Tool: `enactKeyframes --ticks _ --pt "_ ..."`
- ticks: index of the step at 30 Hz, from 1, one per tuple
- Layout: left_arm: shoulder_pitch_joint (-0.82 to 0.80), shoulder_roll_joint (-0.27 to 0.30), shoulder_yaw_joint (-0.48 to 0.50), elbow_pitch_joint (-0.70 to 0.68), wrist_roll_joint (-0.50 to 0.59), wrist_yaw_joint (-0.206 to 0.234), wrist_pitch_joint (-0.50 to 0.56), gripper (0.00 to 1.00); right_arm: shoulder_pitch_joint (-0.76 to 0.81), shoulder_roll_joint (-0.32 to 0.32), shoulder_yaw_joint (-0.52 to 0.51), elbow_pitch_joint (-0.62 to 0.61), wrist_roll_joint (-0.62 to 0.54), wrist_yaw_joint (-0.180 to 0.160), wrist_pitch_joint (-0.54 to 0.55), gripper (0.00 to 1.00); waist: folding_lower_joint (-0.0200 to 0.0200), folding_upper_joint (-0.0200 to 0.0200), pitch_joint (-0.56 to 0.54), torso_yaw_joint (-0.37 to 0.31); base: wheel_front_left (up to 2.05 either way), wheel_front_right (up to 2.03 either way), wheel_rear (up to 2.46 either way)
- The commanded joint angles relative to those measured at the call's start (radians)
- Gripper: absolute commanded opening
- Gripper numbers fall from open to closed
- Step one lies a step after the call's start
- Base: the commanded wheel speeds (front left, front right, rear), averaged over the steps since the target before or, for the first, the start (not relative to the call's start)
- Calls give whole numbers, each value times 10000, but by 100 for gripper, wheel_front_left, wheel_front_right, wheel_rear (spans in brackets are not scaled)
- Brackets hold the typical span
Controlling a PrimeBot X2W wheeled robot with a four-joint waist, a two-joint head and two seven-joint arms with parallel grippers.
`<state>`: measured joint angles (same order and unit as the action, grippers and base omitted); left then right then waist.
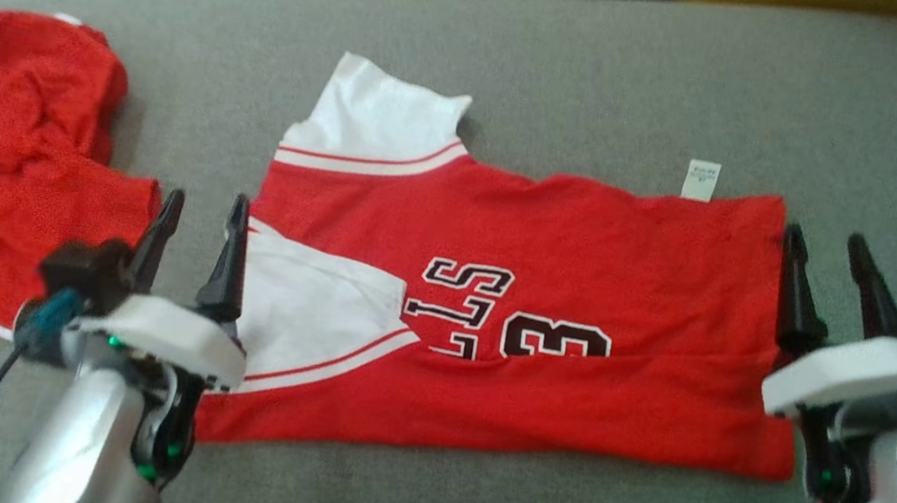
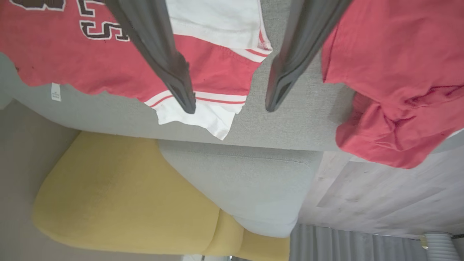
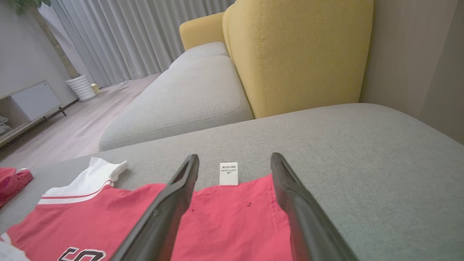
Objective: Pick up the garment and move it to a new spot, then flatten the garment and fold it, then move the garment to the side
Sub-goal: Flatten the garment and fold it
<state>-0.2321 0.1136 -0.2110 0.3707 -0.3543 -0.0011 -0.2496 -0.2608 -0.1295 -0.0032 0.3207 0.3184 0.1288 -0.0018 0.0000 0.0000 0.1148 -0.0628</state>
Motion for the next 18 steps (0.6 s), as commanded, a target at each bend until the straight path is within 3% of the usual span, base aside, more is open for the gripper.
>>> enactKeyframes --ticks 1,9,12,18 --pt "-1029 274 172 -33 263 -146 -119 100 -699 42 194 -133 -260 19 -109 100 0 0 524 -159 0 0 0" --pt "-3908 948 -613 1353 805 -921 1162 100 -2215 310 41 588 -1082 19 281 100 0 0 1782 -583 0 0 0" --pt "-5286 1329 -1135 2024 682 -1214 2152 100 -2933 343 242 770 -1205 19 476 100 0 0 2329 -793 0 0 0" --pt "-7541 2427 -2810 2907 -345 -1291 3701 100 -4151 364 775 1087 -1335 19 643 100 0 0 3194 -1302 0 0 0"
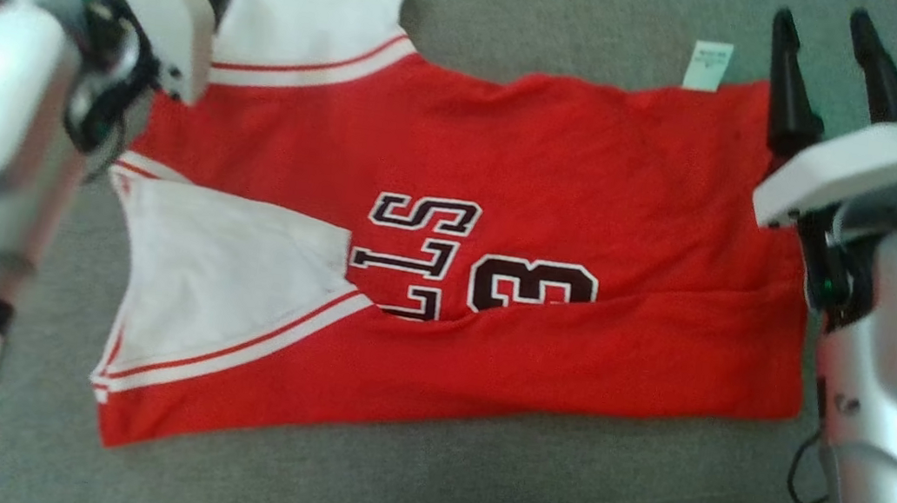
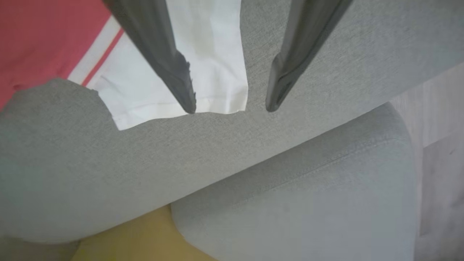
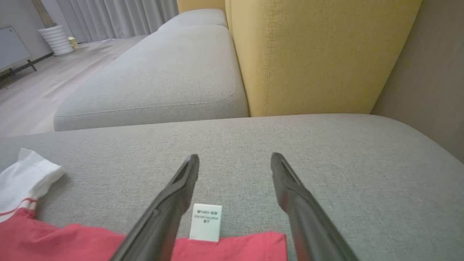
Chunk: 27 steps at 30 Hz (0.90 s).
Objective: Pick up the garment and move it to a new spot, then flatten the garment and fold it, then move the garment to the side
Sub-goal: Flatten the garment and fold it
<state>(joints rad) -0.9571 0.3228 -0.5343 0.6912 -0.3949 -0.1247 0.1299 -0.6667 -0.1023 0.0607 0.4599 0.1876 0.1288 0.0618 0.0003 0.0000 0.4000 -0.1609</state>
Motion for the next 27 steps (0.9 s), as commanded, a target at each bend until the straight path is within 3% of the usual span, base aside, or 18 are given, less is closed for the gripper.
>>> enactKeyframes --ticks 1,6,9,24,25,26,27 --pt "-571 512 115 -189 -212 -55 150 100 -257 100 210 -265 -27 19 13 100 -3 0 462 -393 0 0 0" --pt "-1558 1388 -1359 345 -1066 -57 1091 100 -819 162 580 -35 5 19 -19 100 -3 0 790 -707 0 0 0" --pt "-1956 1746 -2090 554 -1268 -58 1122 100 -1012 189 730 96 50 19 -90 100 -3 0 880 -831 0 0 0" --pt "-3033 2015 -3799 1948 -2513 -59 787 100 -1287 188 919 467 237 19 -295 100 -3 0 1235 -1278 0 0 0" --pt "-3030 1974 -3883 1991 -2693 -59 875 73 -1286 177 916 488 236 19 -301 100 -3 0 1242 -1279 0 0 0" --pt "-3021 1939 -3973 1999 -2898 -59 977 0 -1287 162 901 509 234 19 -303 100 -3 0 1247 -1272 0 0 0" --pt "-3007 1914 -4087 1941 -3103 -59 1057 0 -1287 141 866 543 234 19 -301 100 -3 0 1241 -1256 0 0 0"
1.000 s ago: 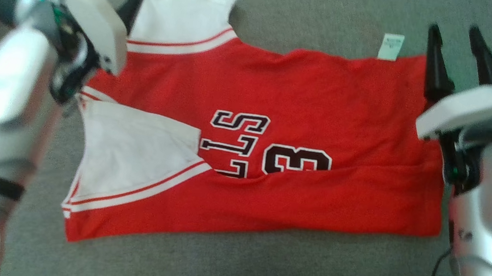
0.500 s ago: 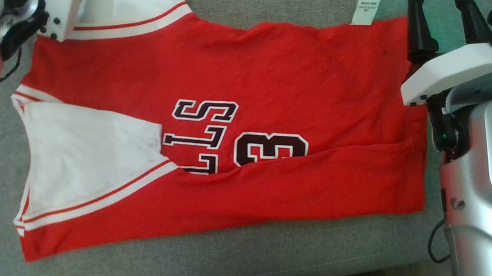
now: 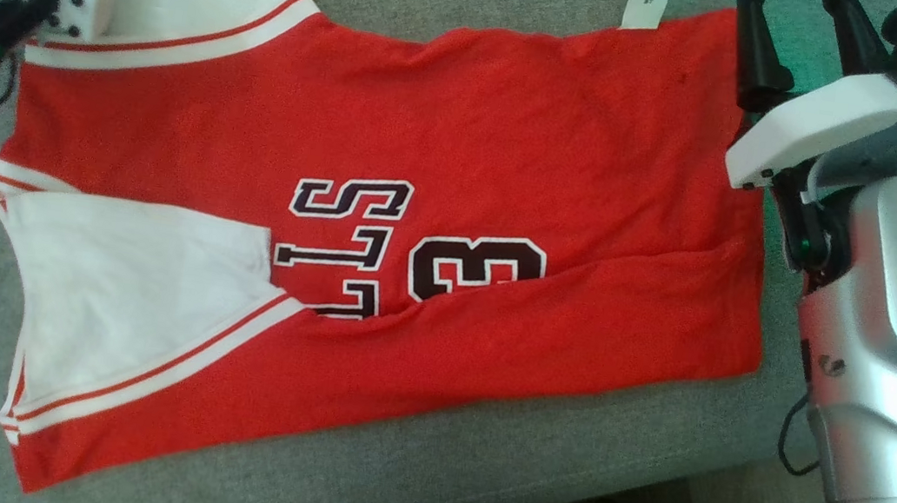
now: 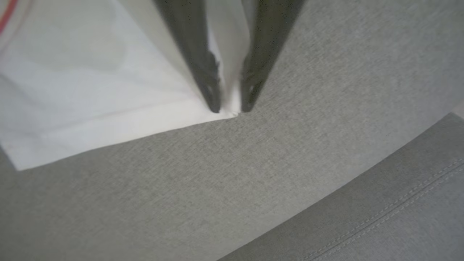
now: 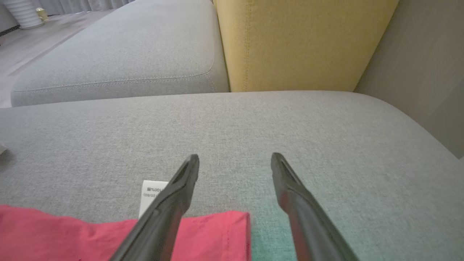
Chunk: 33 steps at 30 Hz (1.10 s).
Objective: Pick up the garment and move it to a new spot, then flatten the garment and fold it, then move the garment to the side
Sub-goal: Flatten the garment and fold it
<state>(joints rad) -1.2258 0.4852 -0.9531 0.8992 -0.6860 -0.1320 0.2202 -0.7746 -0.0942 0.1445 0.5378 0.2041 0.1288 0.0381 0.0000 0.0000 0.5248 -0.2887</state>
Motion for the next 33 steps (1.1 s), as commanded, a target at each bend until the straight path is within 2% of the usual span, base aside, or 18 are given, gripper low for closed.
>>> enactKeyframes --ticks 1,8,13,19,32,33 --pt "-313 270 22 -208 -399 14 189 0 -209 24 -22 -188 66 19 -55 100 0 0 -24 57 0 0 0" --pt "-367 218 -241 -416 -1149 14 -428 0 -191 -280 -460 321 -46 19 93 100 0 0 -315 488 0 0 0" --pt "-210 -27 80 -407 -1826 14 -1382 0 -84 -615 -595 980 287 19 717 100 0 0 -685 1026 0 0 0" --pt "197 -114 -96 -1017 -2041 14 -2175 0 48 -1374 -253 1738 732 19 1610 100 0 0 -939 1695 0 0 0" --pt "669 45 -320 -1836 -1925 189 -2547 0 -121 -1916 129 2598 1307 19 2354 100 0 0 -961 2058 0 0 0" --pt "681 73 -326 -1861 -1919 211 -2550 0 -140 -1911 137 2646 1321 19 2359 59 0 0 -955 2055 0 0 0"
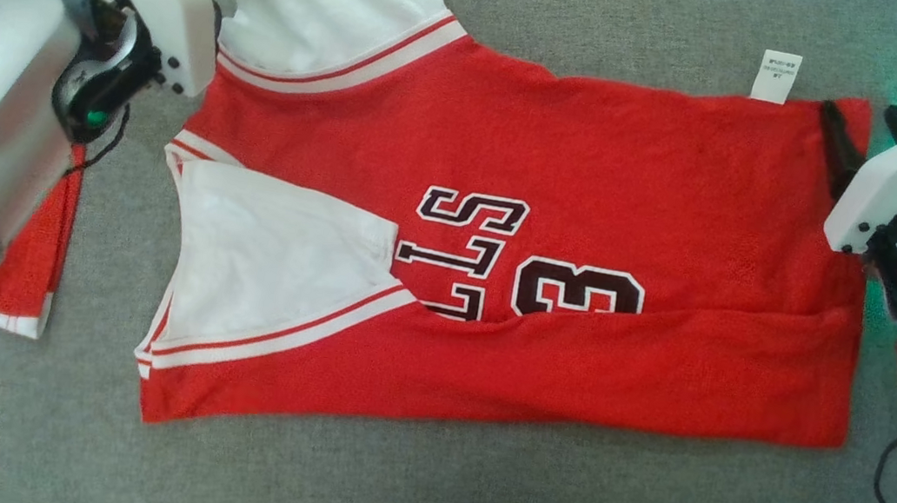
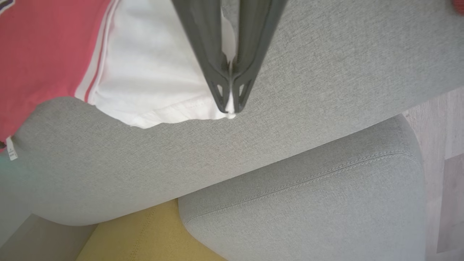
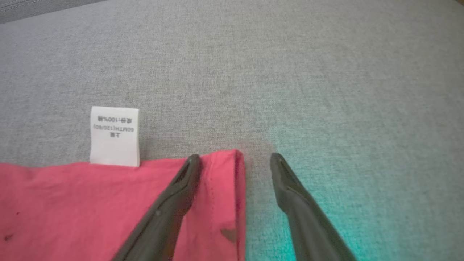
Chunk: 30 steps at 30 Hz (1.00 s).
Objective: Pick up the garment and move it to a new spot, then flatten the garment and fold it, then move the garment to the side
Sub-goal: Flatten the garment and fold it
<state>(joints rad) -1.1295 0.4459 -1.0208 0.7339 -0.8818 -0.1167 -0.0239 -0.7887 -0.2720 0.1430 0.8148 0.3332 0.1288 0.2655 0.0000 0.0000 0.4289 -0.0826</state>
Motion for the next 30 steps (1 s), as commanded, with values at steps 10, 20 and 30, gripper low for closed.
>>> enactKeyframes --ticks 10,20,30 --pt "-354 763 489 -286 68 389 -335 0 -349 -364 357 -80 74 19 -693 0 0 0 101 -67 0 0 0" --pt "-998 687 932 -32 196 789 -1366 0 -1254 -556 97 264 -469 19 -1757 0 0 0 380 -2 0 0 0" --pt "-1625 250 1098 879 517 891 -2134 0 -2397 -214 -174 1210 -1032 19 -2859 0 0 0 558 15 0 0 0"
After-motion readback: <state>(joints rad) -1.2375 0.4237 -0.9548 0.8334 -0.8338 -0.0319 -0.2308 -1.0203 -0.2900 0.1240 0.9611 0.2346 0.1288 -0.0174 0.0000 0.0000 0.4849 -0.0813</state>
